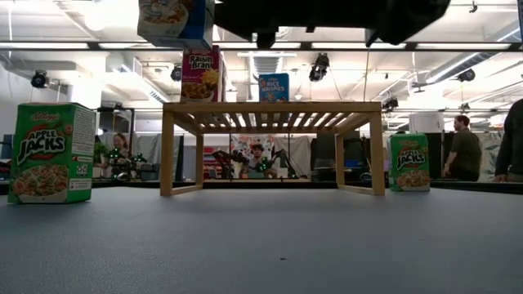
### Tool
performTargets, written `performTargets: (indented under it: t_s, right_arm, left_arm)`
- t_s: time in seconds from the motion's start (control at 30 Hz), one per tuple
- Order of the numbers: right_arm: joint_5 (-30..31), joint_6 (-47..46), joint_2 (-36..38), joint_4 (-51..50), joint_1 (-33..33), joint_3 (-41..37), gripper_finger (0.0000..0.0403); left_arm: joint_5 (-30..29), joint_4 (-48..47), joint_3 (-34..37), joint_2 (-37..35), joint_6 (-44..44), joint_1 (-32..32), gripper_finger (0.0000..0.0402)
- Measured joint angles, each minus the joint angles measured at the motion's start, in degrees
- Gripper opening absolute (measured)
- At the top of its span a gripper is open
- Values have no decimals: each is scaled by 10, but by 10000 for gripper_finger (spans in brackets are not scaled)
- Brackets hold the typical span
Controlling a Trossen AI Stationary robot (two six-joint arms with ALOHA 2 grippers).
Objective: Stack cereal on shelf
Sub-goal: Put the left blue cereal box on the shelf aligned with the other blue cereal box
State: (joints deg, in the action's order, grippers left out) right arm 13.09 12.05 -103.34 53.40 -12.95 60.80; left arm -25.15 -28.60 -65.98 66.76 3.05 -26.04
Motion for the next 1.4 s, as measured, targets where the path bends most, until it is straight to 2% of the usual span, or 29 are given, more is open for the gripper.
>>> performTargets:
  t_s: [0.3, 0.7, 1.03, 1.4]
  right_arm:
    - [0, -1, -3, -65, 3, 28, 303]
    - [0, -1, -3, -67, 3, 25, 219]
    - [0, -2, -2, -69, 3, 24, 179]
    - [0, -10, 9, -101, 7, 24, 173]
  left_arm:
    - [1, -2, 0, 0, -4, 0, 185]
    - [2, -4, 0, 0, -4, 0, 185]
    - [3, -17, -1, -5, -2, 0, 187]
    - [0, -125, -57, -32, 22, 0, 260]
